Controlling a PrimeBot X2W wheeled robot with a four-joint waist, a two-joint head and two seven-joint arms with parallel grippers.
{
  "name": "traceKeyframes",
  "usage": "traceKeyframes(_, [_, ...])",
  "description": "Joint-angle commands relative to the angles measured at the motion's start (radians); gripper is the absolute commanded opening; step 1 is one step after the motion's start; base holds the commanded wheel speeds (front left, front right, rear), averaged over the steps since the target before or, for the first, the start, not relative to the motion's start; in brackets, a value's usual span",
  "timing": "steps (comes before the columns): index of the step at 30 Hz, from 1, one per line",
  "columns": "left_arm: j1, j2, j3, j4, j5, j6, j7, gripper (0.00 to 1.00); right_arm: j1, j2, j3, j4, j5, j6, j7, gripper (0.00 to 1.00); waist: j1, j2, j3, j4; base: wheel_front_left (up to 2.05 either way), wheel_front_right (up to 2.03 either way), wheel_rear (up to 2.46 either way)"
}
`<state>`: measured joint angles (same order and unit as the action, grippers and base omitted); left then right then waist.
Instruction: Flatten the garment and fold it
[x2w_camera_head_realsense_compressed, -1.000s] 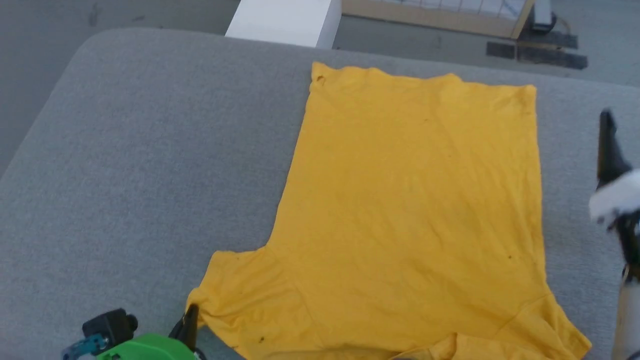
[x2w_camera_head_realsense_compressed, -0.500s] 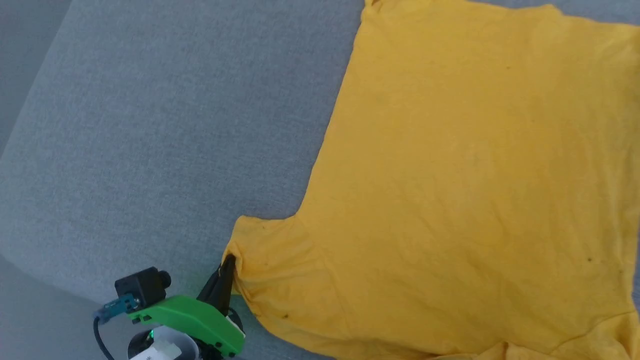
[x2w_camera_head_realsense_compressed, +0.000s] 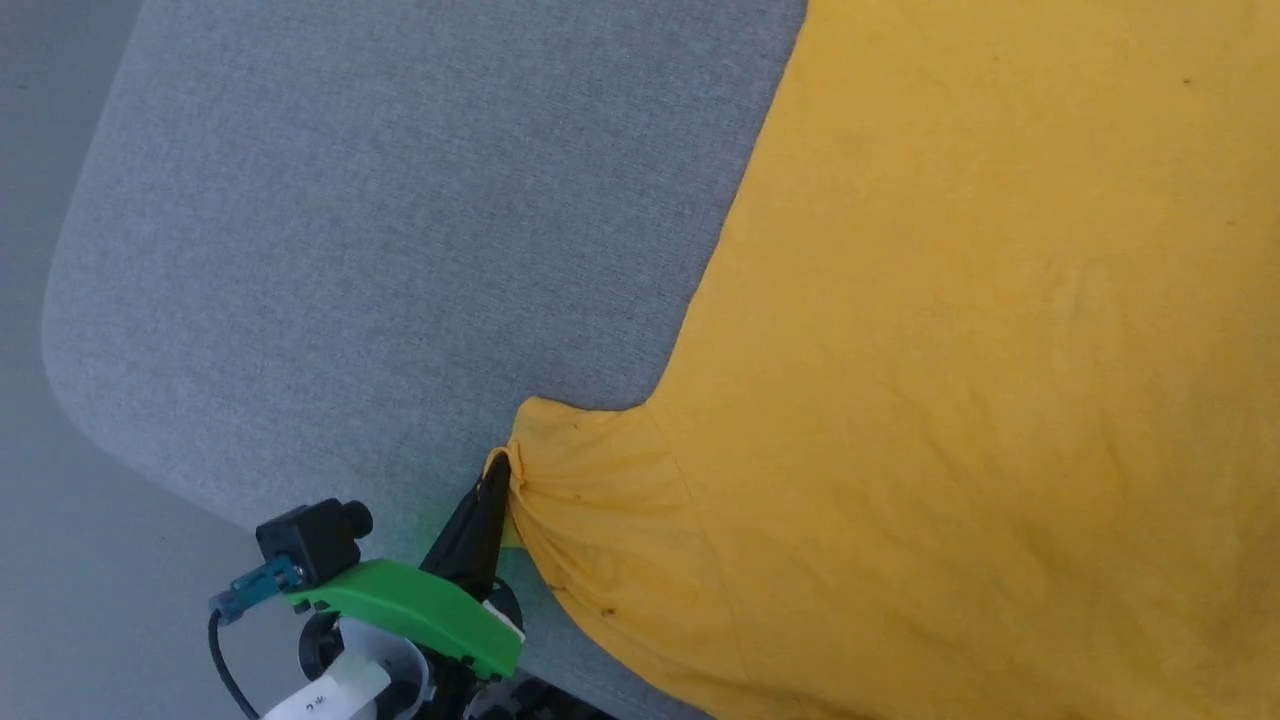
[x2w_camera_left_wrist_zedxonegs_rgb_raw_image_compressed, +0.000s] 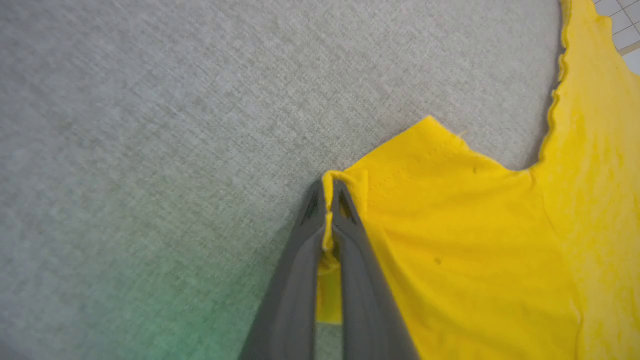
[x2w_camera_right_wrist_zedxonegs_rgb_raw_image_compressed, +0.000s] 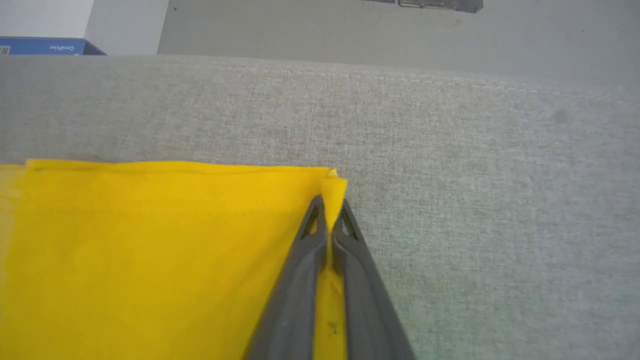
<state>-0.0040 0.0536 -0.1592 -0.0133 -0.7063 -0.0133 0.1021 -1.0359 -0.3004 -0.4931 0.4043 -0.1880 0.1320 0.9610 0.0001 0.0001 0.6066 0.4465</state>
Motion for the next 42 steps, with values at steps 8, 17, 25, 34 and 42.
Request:
traceKeyframes(8, [0.026, 0.027, 0.034, 0.07, -0.005, 0.034, -0.001, 0.0, 0.286, 0.06, 0.005, -0.13, 0.141, -0.001, -0.55, 0.0, -0.0001, -0.0001, -0.151, -0.054, 0.0, 0.0, 0.0])
traceKeyframes(17, [0.135, 0.087, 0.082, -0.003, -0.001, 0.092, 0.04, 0.0, 0.663, 0.209, -0.1, -0.225, 0.19, -0.001, -0.991, 0.0, -0.0001, -0.0001, -0.358, -0.175, 0.0, 0.0, 0.0])
traceKeyframes(25, [0.196, 0.113, 0.096, -0.084, 0.0, 0.127, 0.077, 0.0, 0.875, 0.249, -0.179, -0.324, 0.256, -0.001, -0.845, 0.0, -0.0001, -0.0001, -0.41, -0.258, 0.0, 0.0, 0.0])
traceKeyframes(34, [0.21, 0.111, 0.079, -0.101, 0.004, 0.139, 0.092, 0.0, 1.067, 0.25, -0.152, -0.351, 0.378, -0.001, -0.441, 0.0, -0.0001, -0.0001, -0.423, -0.287, 0.0, 0.0, 0.0])
traceKeyframes(42, [0.207, 0.114, 0.068, -0.102, 0.003, 0.139, 0.098, 0.0, 1.142, 0.25, -0.128, -0.356, 0.442, -0.001, -0.183, 0.0, -0.0001, -0.0001, -0.429, -0.278, 0.0, 0.0, 0.0])
